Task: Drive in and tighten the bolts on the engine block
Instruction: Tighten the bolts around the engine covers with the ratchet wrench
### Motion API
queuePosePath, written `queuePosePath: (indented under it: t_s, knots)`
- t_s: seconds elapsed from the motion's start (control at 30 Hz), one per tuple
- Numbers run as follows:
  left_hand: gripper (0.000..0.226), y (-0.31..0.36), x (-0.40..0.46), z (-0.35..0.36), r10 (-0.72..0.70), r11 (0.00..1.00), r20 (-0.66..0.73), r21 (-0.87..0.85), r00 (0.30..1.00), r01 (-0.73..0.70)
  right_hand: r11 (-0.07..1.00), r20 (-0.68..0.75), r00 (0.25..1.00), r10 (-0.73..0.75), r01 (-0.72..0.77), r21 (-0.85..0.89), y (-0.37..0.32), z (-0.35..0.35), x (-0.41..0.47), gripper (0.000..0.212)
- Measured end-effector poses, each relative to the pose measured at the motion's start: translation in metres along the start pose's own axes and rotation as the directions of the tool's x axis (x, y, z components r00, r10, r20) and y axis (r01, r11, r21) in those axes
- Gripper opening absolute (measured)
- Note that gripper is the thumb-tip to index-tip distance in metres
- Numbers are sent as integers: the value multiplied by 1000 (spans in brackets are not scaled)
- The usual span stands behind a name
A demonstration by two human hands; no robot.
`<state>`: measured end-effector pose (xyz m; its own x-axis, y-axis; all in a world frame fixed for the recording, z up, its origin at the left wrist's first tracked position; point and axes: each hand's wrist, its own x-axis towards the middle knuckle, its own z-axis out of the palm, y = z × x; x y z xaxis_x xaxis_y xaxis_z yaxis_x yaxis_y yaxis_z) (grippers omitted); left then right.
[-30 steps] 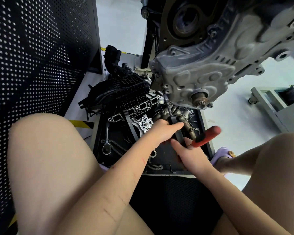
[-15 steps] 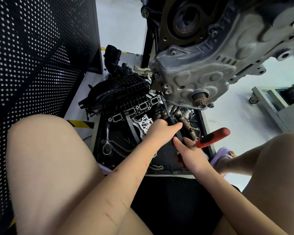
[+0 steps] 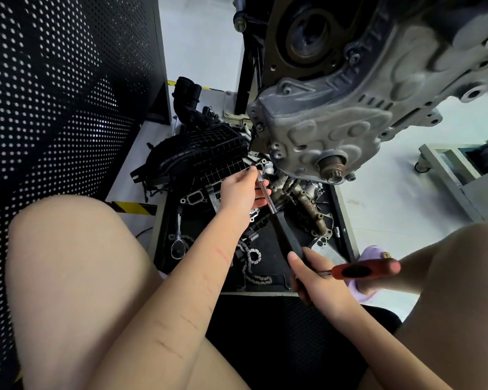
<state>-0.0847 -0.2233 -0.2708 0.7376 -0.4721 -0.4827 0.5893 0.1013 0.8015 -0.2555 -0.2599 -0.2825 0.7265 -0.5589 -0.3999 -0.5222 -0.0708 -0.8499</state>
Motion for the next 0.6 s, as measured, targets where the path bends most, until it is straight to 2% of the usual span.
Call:
queuePosePath:
  t_s: [0.33, 0.6]
  knots:
    - [17, 9, -3, 3, 71, 996, 76, 48, 995, -75, 993, 24, 999, 42, -44, 112, -17, 3, -5, 29]
    - [4, 27, -2, 13, 207, 976, 76, 52, 975, -211, 991, -20, 1000, -23, 26, 128, -36, 10, -4, 28]
